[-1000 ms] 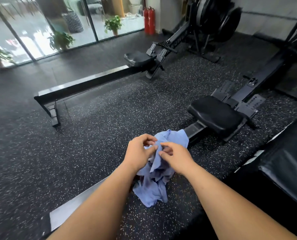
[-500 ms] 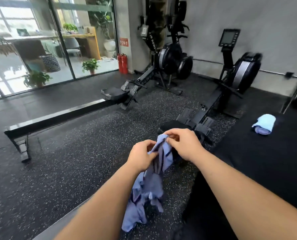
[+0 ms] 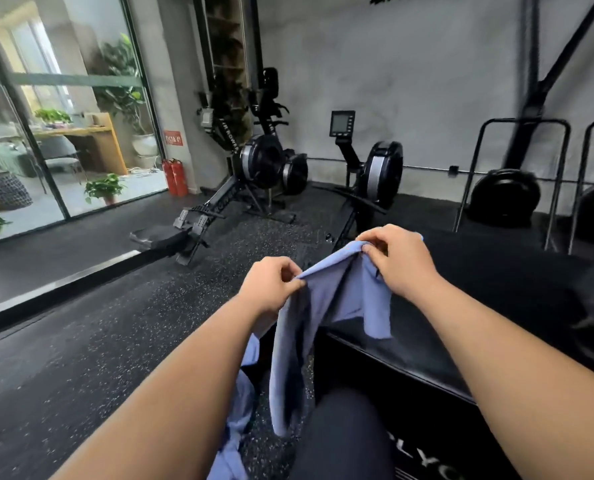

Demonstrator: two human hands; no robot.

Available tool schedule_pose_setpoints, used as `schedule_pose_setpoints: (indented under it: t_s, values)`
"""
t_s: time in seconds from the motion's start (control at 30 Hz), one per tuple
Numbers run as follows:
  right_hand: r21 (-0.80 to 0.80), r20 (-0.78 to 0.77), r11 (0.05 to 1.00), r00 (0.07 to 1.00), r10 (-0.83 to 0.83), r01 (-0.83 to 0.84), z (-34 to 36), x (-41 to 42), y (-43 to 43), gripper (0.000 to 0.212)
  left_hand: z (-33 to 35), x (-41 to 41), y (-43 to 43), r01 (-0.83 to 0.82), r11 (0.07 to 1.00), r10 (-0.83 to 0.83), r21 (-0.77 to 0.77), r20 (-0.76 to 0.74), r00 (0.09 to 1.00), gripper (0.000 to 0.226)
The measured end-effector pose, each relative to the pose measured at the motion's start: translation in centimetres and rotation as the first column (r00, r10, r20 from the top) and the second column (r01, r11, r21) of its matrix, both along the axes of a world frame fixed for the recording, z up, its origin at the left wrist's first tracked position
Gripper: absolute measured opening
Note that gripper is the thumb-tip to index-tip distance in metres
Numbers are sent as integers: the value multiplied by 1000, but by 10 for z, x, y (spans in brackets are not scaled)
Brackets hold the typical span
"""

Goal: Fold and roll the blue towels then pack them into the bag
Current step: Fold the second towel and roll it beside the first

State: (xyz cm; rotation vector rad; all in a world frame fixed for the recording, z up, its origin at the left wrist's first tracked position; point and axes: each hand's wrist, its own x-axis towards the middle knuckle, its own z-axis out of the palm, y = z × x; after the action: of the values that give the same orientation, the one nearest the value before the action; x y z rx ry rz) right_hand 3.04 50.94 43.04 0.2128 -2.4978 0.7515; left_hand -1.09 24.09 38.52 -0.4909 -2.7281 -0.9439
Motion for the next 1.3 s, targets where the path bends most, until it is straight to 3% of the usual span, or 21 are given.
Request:
schedule_pose_setpoints:
  t_s: [0.17, 0.33, 0.47, 0.57, 0.67, 0.77, 0.83, 0.9, 1.0, 1.1, 1.23, 1.3]
  values:
    - [-48, -113, 990, 985, -134, 129, 15, 33, 63, 23, 36, 0, 59, 151, 984, -147, 96, -47, 988, 20]
    - [-81, -200, 972, 951, -234, 222, 42, 53, 121, 27, 66, 7, 125, 293, 943, -272, 158, -141, 952, 18]
    - [-170, -304, 942, 894, -328, 288, 71, 58, 156, 28, 81, 18, 179, 364, 883, -306, 296, -226, 925, 13]
    - [-219, -275, 908, 871, -408, 356, 62, 56, 179, 31, 65, 30, 215, 372, 861, -305, 346, -234, 923, 12]
    - [-60, 41, 910, 912, -408, 410, -9, 54, 196, 58, 1, 32, 240, 425, 900, -417, 100, -92, 904, 14]
    - [195, 482, 903, 765, -428, 383, -113, 74, 199, 83, -80, 44, 250, 556, 802, -516, -218, 219, 828, 48]
    - [255, 600, 905, 678, -424, 341, -168, 93, 199, 82, -121, 51, 255, 579, 727, -530, -368, 235, 815, 51]
    - [275, 588, 898, 679, -439, 343, -197, 106, 199, 78, -139, 50, 262, 500, 704, -542, -505, 72, 837, 45]
    - [307, 470, 876, 741, -479, 371, -211, 106, 202, 71, -134, 44, 275, 393, 774, -476, -496, -47, 878, 40]
    - [308, 417, 889, 792, -446, 339, -208, 99, 205, 64, -129, 35, 290, 347, 792, -415, -503, -26, 910, 30]
    - [304, 312, 906, 867, -388, 296, -210, 98, 209, 55, -135, 16, 306, 354, 813, -343, -462, 110, 933, 39]
    - [250, 289, 911, 873, -393, 328, -219, 101, 208, 53, -140, 8, 311, 391, 776, -387, -496, 116, 915, 41]
